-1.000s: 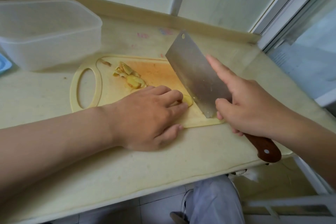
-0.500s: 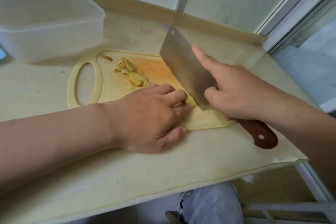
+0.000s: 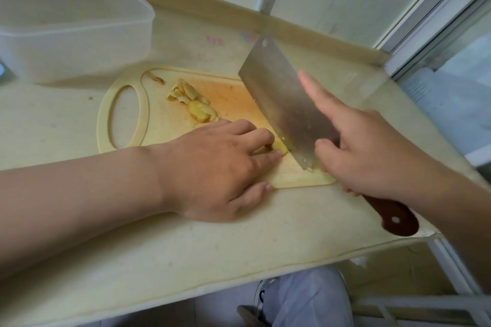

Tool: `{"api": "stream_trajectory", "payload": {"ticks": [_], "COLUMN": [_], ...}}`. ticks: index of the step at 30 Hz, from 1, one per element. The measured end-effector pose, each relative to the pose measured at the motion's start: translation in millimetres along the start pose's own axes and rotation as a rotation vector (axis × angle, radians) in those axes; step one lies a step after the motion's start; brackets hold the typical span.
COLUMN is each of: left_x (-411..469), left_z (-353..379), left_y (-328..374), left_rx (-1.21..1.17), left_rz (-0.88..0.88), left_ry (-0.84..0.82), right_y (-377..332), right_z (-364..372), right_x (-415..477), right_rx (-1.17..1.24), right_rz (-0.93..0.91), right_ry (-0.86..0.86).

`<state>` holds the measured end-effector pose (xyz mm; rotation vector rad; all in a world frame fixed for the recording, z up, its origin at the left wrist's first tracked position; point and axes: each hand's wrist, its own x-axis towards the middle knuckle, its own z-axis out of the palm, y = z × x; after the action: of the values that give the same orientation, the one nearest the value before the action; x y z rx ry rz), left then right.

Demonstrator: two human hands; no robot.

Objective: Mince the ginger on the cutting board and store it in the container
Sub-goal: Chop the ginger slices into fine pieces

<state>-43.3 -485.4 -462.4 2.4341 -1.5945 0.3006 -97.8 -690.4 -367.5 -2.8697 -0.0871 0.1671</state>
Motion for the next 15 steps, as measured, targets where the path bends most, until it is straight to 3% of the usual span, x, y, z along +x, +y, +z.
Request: {"api": "stream_trajectory", "payload": {"ticks": [5,11,15], "left_x": [0.0,-1.1,-1.5], "left_z": [-1.3,-0.7,-1.3], "left_y": [-0.2,0.5,0.2], "left_rx": [-0.005,-0.003,0.001], "left_rz": [0.003,0.0,0.0], "left_ry": [-0.001,0.003,0.008], "right_y": [-14.3,2.4,3.8], "right_z": [-1.7,18.4,10.4], "right_x": [35.4,4.7,-9.9], "right_rx": [0.019,0.132,0.082], "right_rz": [-0.034,-0.001,0.013], "right_ry": [0.0,0.189,0.11]}}
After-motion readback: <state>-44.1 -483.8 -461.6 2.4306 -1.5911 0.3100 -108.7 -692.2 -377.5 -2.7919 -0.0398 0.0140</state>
